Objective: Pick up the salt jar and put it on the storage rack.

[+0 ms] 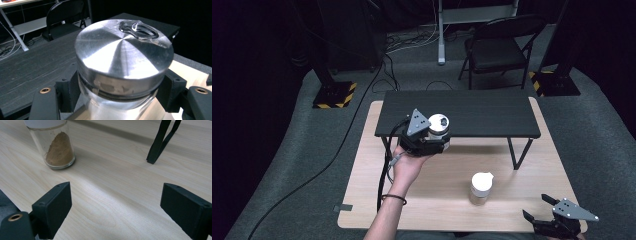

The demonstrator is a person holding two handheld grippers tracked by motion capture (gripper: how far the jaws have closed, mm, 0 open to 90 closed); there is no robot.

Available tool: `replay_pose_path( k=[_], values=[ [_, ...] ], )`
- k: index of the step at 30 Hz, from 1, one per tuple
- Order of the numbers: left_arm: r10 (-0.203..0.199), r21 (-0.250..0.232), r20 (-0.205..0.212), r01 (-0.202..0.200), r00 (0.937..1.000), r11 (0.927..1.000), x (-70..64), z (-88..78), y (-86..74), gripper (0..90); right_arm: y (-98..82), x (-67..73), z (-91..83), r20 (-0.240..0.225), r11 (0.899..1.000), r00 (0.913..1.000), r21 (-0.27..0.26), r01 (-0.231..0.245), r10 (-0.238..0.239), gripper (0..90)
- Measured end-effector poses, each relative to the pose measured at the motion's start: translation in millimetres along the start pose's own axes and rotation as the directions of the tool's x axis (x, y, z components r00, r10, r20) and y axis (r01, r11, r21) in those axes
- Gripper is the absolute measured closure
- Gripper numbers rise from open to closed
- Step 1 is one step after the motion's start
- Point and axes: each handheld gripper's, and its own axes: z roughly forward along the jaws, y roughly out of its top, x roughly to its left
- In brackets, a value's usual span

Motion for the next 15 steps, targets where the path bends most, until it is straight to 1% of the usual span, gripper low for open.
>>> replay_pose_path(
  k=[1, 3, 4, 6, 7, 9, 10, 12, 13, 14, 15],
  values=[
    [0.000, 0.002, -0.003, 0.000, 1.0000, 1.0000, 0.8, 0.6, 1.2, 30.4, 0.1, 0.0, 0.1, -0.001, 1.000, 1.0000, 0.000, 0.002, -0.002, 8.9],
    [-0.019, 0.007, -0.009, 0.019, 0.9998, 0.9998, 5.5, 4.9, 6.4, 30.4, 0.0, 0.1, 0.0, -0.001, 1.000, 1.0000, 0.000, 0.002, -0.002, 8.9],
    [-0.019, 0.007, -0.009, 0.019, 0.9998, 0.9998, 5.5, 4.9, 6.4, 30.5, -0.1, -0.1, -0.1, 0.000, 1.000, 1.0000, 0.000, -0.001, 0.001, 8.9],
    [-0.019, 0.013, -0.024, 0.020, 0.9995, 0.9997, 7.2, 8.0, 10.7, 30.4, -0.2, -0.6, -0.2, -0.001, 1.000, 1.0000, 0.000, -0.002, 0.002, 8.9],
    [-0.029, 0.016, -0.034, 0.029, 0.9990, 0.9994, 9.9, 11.8, 14.5, 30.4, 0.0, -0.6, -0.2, 0.000, 1.000, 1.0000, 0.002, -0.004, 0.004, 8.9],
    [-0.030, 0.017, -0.039, 0.031, 0.9988, 0.9994, 11.0, 13.9, 16.2, 30.4, -0.1, -0.7, -0.2, 0.000, 1.000, 1.0000, 0.002, -0.004, 0.004, 8.9],
    [-0.034, 0.024, -0.052, 0.035, 0.9981, 0.9991, 13.0, 18.5, 20.6, 30.4, -0.2, -0.7, -0.3, -0.001, 1.000, 1.0000, 0.000, -0.002, 0.002, 8.9],
    [-0.035, 0.028, -0.057, 0.036, 0.9978, 0.9989, 14.0, 21.0, 22.8, 30.4, -0.3, -0.8, -0.4, -0.002, 1.000, 1.0000, -0.001, -0.002, 0.002, 8.9],
    [-0.037, 0.033, -0.066, 0.039, 0.9971, 0.9987, 15.4, 26.1, 26.7, 30.4, -0.3, -1.0, -0.4, -0.002, 1.000, 1.0000, -0.001, -0.002, 0.002, 8.9],
    [-0.037, 0.033, -0.066, 0.039, 0.9971, 0.9987, 15.4, 26.1, 26.7, 30.4, -0.4, -1.2, -0.4, -0.002, 1.000, 1.0000, -0.001, -0.001, 0.001, 8.9],
    [-0.035, 0.043, -0.070, 0.038, 0.9970, 0.9984, 17.1, 30.2, 31.1, 30.4, -0.4, -1.4, -0.4, -0.002, 1.000, 1.0000, -0.001, -0.001, 0.001, 8.9]
  ],
)
